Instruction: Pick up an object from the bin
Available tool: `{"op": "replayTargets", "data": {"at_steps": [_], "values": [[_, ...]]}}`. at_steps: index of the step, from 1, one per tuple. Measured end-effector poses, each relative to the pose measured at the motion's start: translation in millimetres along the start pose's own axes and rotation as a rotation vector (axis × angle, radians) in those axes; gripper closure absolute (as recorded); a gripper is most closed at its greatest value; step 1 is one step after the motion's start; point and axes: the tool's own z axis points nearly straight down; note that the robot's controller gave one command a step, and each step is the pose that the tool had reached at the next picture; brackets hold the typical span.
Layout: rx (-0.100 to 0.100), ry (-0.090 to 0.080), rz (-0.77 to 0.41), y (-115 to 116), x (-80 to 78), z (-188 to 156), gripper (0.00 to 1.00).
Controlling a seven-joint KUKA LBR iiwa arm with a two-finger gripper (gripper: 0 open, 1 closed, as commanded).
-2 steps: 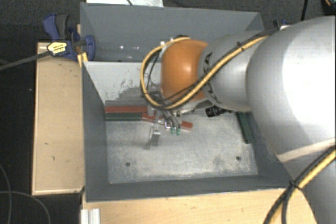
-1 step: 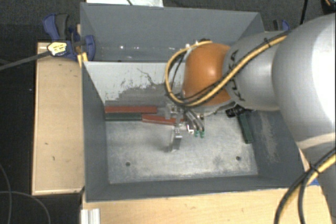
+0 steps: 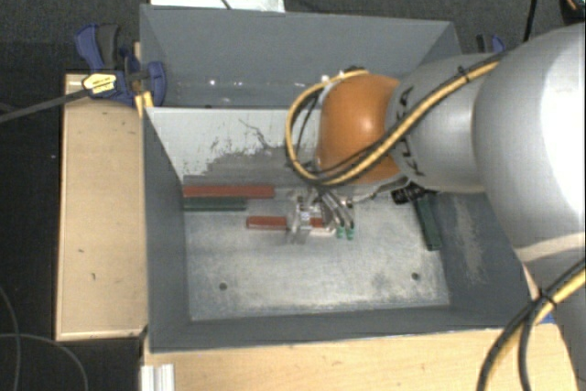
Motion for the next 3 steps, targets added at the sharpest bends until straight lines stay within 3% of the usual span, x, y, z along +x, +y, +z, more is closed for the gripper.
{"op": "replayTargets", "data": {"at_steps": [1,2,3], "values": [[0.001,0.003,0.002,-0.3,0.9,1.1,0.00],[0.001,0.003,0.006,-0.2,1.0,1.1,1.00],[-0.001,-0.007,-0.002,10.1,-17.9,-106.3,1.00]]}}
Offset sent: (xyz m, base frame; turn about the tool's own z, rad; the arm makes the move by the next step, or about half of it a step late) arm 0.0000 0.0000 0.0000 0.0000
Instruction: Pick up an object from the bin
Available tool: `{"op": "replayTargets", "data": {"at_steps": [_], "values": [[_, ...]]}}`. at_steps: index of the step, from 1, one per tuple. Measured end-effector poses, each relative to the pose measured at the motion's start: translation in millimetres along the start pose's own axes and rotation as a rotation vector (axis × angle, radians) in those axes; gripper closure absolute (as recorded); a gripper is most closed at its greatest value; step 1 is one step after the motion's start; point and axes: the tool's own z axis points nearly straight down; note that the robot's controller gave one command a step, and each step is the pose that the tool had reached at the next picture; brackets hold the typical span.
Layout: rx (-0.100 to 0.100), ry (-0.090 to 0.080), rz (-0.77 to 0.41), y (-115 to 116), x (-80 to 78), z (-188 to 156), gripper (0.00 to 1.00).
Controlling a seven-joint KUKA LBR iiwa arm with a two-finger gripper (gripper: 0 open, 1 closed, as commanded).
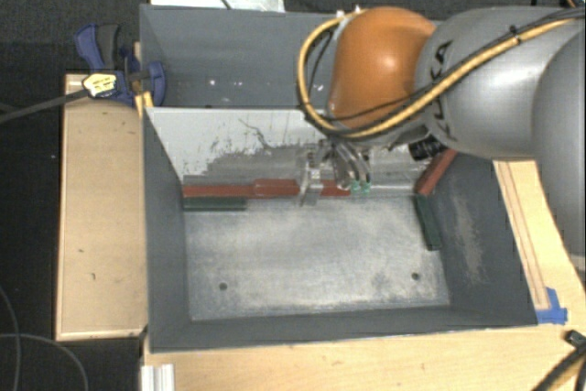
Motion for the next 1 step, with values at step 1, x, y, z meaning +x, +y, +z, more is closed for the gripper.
{"op": "replayTargets", "data": {"at_steps": [1], "values": [[0.000,0.000,0.000,0.7,-3.7,-81.7,1.00]]}}
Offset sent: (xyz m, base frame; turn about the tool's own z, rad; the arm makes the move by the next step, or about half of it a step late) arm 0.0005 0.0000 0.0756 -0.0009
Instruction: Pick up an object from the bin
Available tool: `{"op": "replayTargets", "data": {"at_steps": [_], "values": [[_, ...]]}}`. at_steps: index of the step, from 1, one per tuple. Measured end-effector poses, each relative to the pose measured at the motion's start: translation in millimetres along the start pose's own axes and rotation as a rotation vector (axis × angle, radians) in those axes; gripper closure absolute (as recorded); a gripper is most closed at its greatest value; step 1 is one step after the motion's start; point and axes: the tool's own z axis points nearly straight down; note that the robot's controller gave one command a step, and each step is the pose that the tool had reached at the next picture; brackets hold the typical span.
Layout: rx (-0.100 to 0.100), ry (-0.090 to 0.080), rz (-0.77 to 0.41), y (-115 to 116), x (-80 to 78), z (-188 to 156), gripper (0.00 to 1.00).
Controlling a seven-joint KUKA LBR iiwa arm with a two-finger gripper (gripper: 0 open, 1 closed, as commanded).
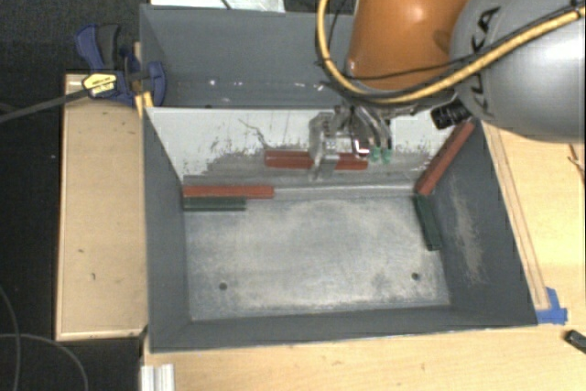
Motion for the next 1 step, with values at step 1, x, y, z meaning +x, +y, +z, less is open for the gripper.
{"op": "replayTargets", "data": {"at_steps": [1], "values": [[0.000,0.004,-0.131,30.0,11.8,-36.6,1.00]]}}
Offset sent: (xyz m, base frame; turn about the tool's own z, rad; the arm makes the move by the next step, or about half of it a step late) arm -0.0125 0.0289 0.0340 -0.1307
